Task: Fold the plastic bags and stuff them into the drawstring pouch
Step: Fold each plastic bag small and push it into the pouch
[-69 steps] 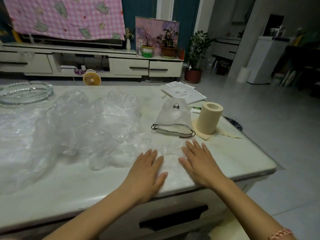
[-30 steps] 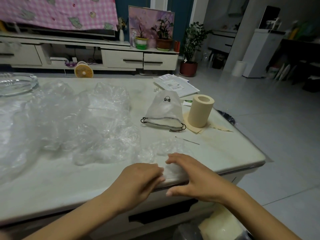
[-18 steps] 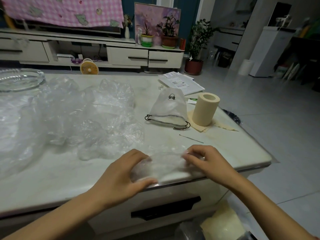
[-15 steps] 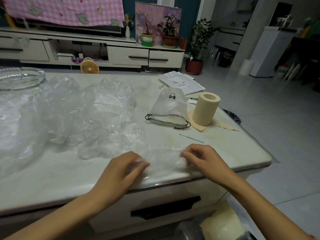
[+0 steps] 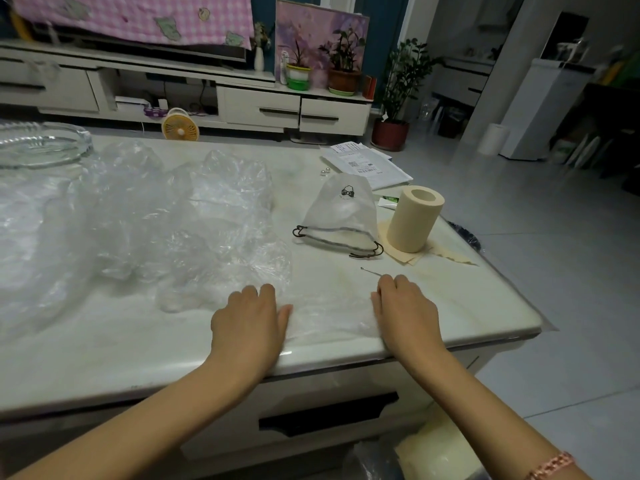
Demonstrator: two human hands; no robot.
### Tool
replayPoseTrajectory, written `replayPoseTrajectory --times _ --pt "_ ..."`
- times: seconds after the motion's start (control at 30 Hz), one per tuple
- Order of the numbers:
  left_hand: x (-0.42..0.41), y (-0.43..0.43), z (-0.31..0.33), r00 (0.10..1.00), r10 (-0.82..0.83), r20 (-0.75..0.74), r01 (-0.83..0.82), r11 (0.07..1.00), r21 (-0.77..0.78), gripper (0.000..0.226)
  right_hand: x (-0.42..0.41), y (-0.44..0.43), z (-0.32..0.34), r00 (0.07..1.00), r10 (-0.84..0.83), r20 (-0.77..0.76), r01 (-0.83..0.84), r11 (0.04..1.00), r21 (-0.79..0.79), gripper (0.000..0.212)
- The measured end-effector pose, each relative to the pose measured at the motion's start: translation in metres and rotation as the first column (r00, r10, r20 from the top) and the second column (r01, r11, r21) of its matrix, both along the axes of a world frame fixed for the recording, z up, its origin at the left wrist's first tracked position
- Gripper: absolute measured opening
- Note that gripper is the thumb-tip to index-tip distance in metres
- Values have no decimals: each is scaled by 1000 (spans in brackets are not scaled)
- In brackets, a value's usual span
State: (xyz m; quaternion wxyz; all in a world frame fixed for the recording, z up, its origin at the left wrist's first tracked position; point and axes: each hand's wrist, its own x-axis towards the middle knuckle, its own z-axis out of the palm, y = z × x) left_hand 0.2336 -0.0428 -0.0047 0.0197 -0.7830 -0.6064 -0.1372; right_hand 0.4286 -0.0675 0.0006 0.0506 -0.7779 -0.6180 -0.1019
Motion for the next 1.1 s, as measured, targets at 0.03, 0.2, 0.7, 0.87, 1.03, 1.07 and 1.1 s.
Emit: replayPoseTrajectory --times 0.03,0.2,0.7,0.87,1.03,1.07,1.1 --pt "0 0 1 999 -23 44 23 1000 -4 34 3 0 -1 999 31 31 -31 1000 0 21" --pt "-14 2 11 699 -159 697 247 969 -26 30 1 -4 26 693 305 -653 -230 952 201 25" --pt "-74 5 56 162 166 973 267 942 -205 38 -62 -5 50 164 123 -979 -477 878 30 9" --pt "-58 -16 42 266 267 926 432 826 -362 26 -84 -5 43 81 154 -985 -403 909 109 15" --pt "-61 -14 42 301 201 932 438 839 -322 10 -92 -2 46 -106 100 -989 -425 895 136 22" --pt "-62 -13 43 286 223 932 444 831 -335 7 -94 -1 47 -114 116 -987 -404 902 152 16" --pt "-62 -11 43 255 258 932 452 820 -351 7 -96 0 47 -108 138 -985 -375 912 169 15"
